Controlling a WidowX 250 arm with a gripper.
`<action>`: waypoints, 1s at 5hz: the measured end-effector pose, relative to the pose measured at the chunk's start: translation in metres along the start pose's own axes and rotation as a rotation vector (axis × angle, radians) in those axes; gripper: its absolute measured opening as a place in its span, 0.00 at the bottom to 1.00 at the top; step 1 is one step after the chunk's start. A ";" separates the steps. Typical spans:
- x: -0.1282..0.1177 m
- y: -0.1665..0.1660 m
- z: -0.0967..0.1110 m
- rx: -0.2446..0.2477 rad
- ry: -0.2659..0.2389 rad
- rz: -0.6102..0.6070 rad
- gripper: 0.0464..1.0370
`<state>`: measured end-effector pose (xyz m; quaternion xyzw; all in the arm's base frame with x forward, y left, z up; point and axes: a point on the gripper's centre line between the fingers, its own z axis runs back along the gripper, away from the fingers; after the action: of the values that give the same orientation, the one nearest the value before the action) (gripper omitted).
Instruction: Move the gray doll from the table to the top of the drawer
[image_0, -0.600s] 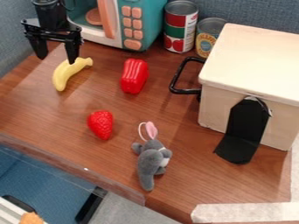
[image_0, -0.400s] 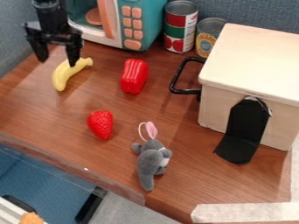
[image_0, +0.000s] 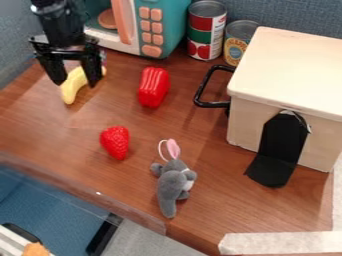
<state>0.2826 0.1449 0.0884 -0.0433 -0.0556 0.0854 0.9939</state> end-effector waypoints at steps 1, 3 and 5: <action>-0.025 -0.048 0.014 -0.071 0.013 -0.143 0.96; -0.073 -0.134 -0.019 0.016 0.075 -0.357 0.96; -0.091 -0.186 -0.072 0.173 0.098 -0.449 0.96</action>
<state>0.2326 -0.0592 0.0255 0.0512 -0.0081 -0.1356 0.9894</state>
